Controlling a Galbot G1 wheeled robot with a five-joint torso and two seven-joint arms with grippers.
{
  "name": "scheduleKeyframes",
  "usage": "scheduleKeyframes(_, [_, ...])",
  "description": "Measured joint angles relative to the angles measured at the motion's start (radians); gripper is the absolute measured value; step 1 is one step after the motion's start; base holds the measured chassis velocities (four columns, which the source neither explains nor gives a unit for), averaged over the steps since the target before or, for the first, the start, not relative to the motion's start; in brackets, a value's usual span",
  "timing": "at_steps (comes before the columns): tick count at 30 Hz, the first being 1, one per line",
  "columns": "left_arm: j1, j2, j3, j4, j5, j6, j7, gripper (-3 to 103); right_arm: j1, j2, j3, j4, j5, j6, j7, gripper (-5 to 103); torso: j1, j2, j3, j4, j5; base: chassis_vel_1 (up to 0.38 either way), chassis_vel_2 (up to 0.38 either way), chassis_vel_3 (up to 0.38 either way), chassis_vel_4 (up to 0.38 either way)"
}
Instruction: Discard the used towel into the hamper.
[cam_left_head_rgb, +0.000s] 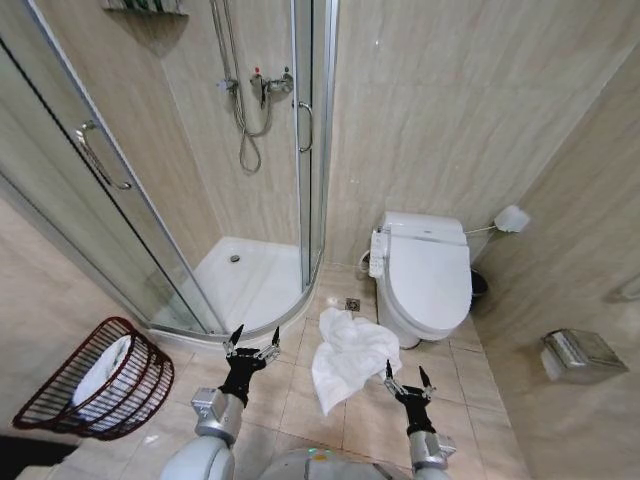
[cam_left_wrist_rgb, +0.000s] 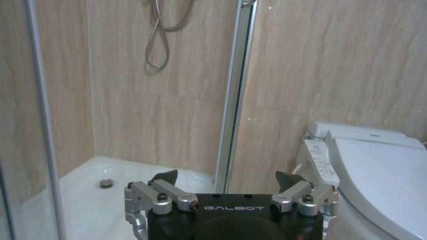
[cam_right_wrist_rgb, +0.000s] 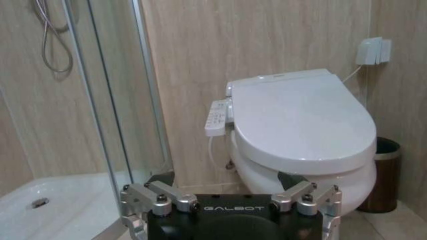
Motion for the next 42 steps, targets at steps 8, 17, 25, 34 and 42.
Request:
scheduleKeyframes(8, [0.000, 0.000, 0.000, 0.000, 0.000, 0.000, 0.000, 99, 0.030, 0.002, 0.002, -0.050, -0.011, 0.001, 0.000, 100, -0.015, -0.036, -0.020, 0.0000, 0.0000, 0.000, 0.000, 0.000, 0.000])
scheduleKeyframes(17, [0.000, 0.000, 0.000, 0.000, 0.000, 0.000, 0.000, 99, 0.053, -0.001, 0.013, -0.091, -0.010, 0.005, -0.002, 100, -0.038, -0.088, -0.050, 0.0000, 0.0000, 0.000, 0.000, 0.000, 0.000])
scheduleKeyframes(25, [0.000, 0.000, 0.000, 0.000, 0.000, 0.000, 0.000, 99, 0.047, -0.001, 0.016, -0.099, -0.010, 0.014, -0.009, 100, -0.053, -0.123, -0.070, 0.0000, 0.0000, 0.000, 0.000, 0.000, 0.000])
scheduleKeyframes(34, [0.000, 0.000, 0.000, 0.000, 0.000, 0.000, 0.000, 99, 0.029, 0.005, 0.014, -0.089, -0.010, 0.022, -0.013, 100, -0.070, -0.165, -0.095, 0.0000, 0.0000, 0.000, 0.000, 0.000, 0.000])
scheduleKeyframes(42, [0.000, 0.000, 0.000, 0.000, 0.000, 0.000, 0.000, 99, 0.012, 0.005, 0.014, -0.079, -0.010, 0.027, -0.014, 100, -0.085, -0.196, -0.111, 0.0000, 0.0000, 0.000, 0.000, 0.000, 0.000])
